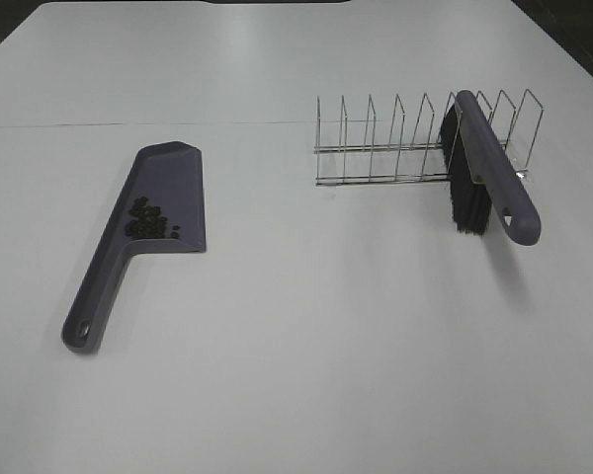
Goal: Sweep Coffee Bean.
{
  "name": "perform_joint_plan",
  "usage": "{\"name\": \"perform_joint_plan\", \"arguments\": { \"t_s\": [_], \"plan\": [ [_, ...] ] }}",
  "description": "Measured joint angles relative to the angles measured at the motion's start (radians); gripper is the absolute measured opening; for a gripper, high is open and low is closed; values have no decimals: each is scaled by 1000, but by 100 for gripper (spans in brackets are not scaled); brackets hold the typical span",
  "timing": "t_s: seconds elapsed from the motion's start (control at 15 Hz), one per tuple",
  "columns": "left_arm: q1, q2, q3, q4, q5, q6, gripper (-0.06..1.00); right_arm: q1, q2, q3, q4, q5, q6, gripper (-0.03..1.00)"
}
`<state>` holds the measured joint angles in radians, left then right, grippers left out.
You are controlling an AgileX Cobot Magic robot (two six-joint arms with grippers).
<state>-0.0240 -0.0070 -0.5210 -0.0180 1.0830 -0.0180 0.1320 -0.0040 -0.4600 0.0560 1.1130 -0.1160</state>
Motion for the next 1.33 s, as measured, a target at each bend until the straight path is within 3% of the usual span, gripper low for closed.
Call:
{"name": "perform_joint_plan", "arguments": {
  "t_s": [0.47, 0.8, 1.33],
  "plan": [
    [0, 0, 0, 0, 0, -1, 93, 0, 0, 0, 0, 0, 0, 77],
    [0, 0, 0, 0, 0, 0, 93, -71, 0, 0, 13, 0, 0, 77],
    [0, 0, 0, 0, 0, -1, 91, -72, 0, 0, 20, 0, 0, 77]
  ]
}}
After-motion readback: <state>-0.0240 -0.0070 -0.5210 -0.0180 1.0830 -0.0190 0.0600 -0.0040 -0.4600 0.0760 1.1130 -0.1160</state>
